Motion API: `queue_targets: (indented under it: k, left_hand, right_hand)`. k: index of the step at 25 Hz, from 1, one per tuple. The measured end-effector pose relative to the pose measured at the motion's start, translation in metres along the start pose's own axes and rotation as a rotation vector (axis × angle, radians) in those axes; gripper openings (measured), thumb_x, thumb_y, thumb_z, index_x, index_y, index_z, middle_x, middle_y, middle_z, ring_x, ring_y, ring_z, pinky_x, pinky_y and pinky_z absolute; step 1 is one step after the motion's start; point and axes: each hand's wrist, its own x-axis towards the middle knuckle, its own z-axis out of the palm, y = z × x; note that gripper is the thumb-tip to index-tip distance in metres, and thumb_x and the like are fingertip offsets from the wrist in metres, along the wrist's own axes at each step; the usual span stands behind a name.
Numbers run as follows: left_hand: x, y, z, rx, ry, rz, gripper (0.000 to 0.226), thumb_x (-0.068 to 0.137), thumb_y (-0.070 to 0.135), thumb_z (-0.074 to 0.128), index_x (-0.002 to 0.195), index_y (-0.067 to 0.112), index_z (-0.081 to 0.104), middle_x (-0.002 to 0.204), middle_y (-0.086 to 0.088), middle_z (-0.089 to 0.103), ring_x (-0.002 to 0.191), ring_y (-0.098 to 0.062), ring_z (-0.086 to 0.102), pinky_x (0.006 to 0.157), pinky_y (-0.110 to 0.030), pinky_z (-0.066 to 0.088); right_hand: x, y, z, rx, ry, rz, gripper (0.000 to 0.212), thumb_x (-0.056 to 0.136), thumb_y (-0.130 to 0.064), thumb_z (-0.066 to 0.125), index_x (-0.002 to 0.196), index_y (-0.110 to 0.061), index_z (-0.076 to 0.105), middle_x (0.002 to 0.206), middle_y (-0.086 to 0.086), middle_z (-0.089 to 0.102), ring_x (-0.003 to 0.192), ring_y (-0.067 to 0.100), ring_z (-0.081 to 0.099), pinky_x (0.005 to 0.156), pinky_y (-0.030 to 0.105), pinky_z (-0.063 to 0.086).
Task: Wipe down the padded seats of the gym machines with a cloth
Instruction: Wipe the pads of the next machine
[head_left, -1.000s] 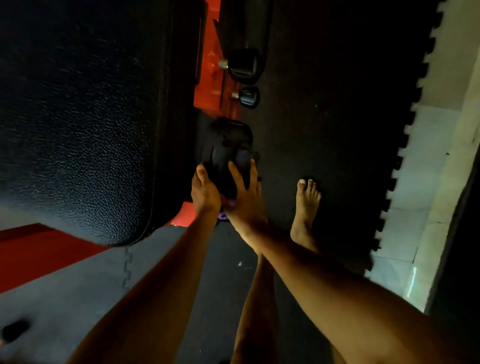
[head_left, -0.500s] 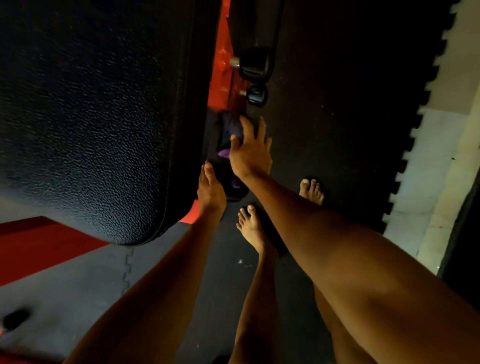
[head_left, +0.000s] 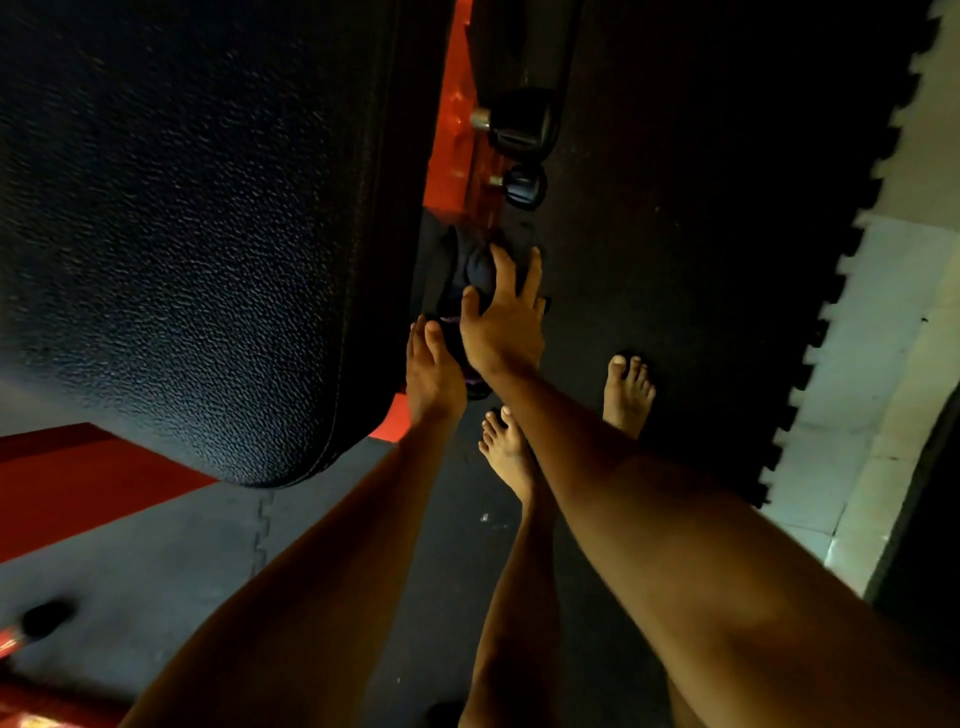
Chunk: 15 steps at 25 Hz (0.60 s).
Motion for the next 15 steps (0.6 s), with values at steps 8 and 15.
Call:
queue_targets:
  k: [8, 15]
  left_hand:
    - [0.039, -0.02, 0.005, -0.238, -0.073, -0.195, 0.075, 0.098, 0.073, 0.03, 0.154, 0.024, 0.04, 0.158, -0.004, 0.042, 0.146, -0.021, 0.038, 0.123, -0.043, 0.027]
    - [0.025, 0.0, 0.011, -0.239, -0.045, -0.315, 0.103, 0.076, 0.096, 0.024, 0.152, 0.029, 0.043, 0.156, -0.003, 0.045, 0.145, -0.022, 0.04, 0.12, -0.048, 0.032]
  right_hand:
    - [-0.111, 0.07, 0.012, -0.157, -0.197, -0.069, 0.061, 0.106, -0.045, 0.045, 0.158, -0.05, 0.013, 0.171, -0.001, -0.008, 0.152, 0.041, 0.018, 0.098, 0.058, 0.053]
    - [0.004, 0.018, -0.002, -0.27, 0.003, -0.356, 0.059, 0.098, -0.039, 0.051, 0.155, -0.039, 0.038, 0.172, 0.005, 0.005, 0.148, 0.05, 0.021, 0.111, 0.059, 0.041]
